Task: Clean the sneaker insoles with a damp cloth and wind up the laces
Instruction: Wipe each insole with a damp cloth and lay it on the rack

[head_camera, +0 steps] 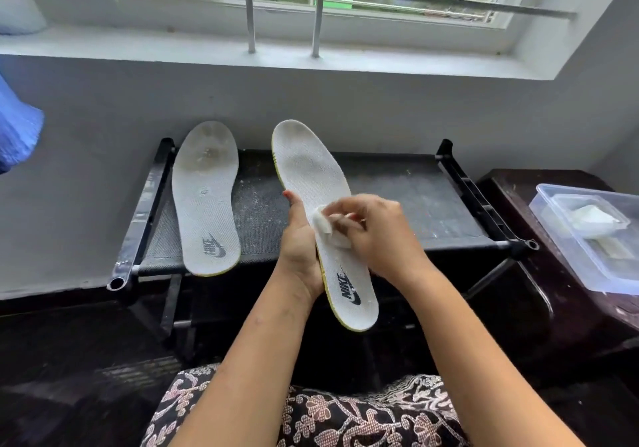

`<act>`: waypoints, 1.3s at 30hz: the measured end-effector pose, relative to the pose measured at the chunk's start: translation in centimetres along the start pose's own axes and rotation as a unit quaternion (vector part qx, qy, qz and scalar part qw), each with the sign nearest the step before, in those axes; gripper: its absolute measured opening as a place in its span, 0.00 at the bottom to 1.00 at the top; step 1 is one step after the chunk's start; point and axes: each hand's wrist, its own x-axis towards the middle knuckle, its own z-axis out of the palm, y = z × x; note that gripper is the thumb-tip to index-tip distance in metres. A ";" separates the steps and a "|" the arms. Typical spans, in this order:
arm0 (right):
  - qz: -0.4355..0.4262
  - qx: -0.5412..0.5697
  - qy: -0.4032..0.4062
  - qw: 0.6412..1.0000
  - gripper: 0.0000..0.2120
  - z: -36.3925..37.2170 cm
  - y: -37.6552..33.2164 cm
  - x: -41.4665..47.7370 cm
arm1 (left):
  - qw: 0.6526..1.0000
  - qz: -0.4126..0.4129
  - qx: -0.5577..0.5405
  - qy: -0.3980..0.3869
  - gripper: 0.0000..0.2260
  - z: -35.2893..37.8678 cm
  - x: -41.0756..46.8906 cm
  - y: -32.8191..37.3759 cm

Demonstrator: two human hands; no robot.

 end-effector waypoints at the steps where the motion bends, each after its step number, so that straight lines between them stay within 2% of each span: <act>1: 0.007 -0.006 -0.031 0.999 0.09 0.5 -0.2 -0.2 | 1.000 -0.003 -0.005 0.012 0.41 -0.1 0.0 0.1; 5: 0.008 -0.002 -0.102 0.995 0.13 0.2 -1.1 -0.6 | 0.996 -0.015 -0.045 0.070 0.43 -0.8 0.1 0.8; 8: 0.014 0.023 -0.145 0.989 0.13 -1.0 -1.1 -0.9 | 0.994 0.027 -0.066 0.079 0.38 -0.8 0.0 1.0; 11: 0.018 0.028 -0.100 0.994 0.11 -1.0 -0.8 -0.9 | 0.997 0.050 -0.038 0.051 0.30 -0.3 -0.4 0.7; 16: 0.050 0.047 -0.003 0.998 0.11 -0.2 -0.3 -0.6 | 0.999 -0.012 -0.022 -0.032 0.27 0.7 -1.3 0.5; 18: 0.055 0.046 0.032 0.997 0.11 0.0 -0.2 -0.5 | 0.998 -0.012 -0.031 -0.044 0.24 0.7 -1.2 0.4; 21: 0.055 0.028 0.038 0.997 0.11 0.5 -0.3 -0.6 | 0.999 -0.009 -0.037 -0.032 0.22 0.6 -1.1 0.1; 27: 0.035 0.006 -0.084 0.996 0.10 -0.3 -1.4 -0.9 | 0.997 -0.018 -0.071 0.021 0.30 0.7 -1.4 0.4; 32: 0.014 0.023 -0.178 0.984 0.09 -1.9 -2.0 -1.4 | 0.995 -0.048 -0.081 0.025 0.38 0.6 -1.9 0.9; 35: -0.004 0.030 -0.202 0.979 0.16 -2.3 -2.1 -1.7 | 0.994 -0.054 -0.093 0.030 0.38 0.7 -1.8 0.9; 39: -0.019 0.051 -0.227 0.972 0.13 -2.8 -2.2 -1.9 | 0.990 -0.082 -0.103 0.044 0.38 0.8 -1.9 0.9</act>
